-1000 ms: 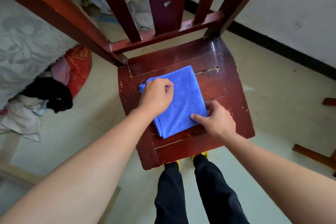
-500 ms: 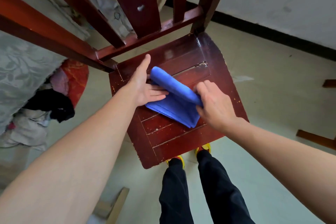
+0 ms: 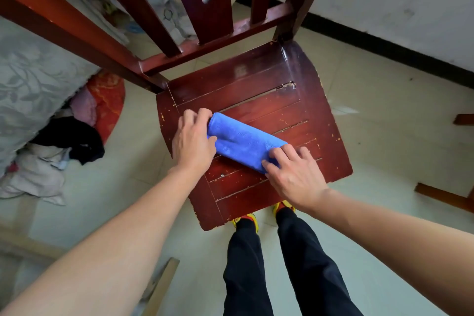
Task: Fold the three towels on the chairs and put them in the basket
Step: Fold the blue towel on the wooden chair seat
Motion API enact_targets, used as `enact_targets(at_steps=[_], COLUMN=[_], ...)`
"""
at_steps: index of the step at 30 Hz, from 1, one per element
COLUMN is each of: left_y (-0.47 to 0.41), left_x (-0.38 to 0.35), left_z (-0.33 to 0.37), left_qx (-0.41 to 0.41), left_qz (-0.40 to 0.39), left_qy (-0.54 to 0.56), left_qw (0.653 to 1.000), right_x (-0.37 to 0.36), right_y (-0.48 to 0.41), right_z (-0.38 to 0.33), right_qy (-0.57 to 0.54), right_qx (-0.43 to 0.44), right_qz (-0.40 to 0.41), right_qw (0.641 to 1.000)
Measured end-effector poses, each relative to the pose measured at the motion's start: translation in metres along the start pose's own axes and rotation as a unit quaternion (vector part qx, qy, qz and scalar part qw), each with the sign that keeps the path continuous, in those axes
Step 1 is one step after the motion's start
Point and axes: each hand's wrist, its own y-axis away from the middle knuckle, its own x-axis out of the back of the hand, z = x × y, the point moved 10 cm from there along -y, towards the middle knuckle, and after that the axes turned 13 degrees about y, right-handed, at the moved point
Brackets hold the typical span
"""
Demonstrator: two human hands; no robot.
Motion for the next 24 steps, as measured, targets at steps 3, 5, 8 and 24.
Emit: enact_targets(at_steps=[3,5,8,24], left_y=[0.017,0.018,0.008,-0.011], left_x=[-0.017,-0.036,-0.047,-0.05], left_z=[0.044,0.042,0.018,0.043], left_qx=[-0.204,-0.185,-0.045,-0.174], left_qz=[-0.052,-0.145,-0.211,-0.216], left_qy=[-0.139,-0.135,-0.045,-0.239], left_qw=[0.968,0.962,0.975,0.931], right_x=[-0.013,-0.023,-0.035,-0.032], right_y=[-0.014,-0.022,-0.028,-0.016], right_z=[0.005,0.012,0.02,0.048], right_qy=[-0.128,-0.245,-0.325,-0.222], right_qx=[-0.053,-0.111,-0.152,-0.203], right_qz=[-0.08,-0.143,-0.184,-0.155], right_qw=[0.987,0.952,0.915,0.941])
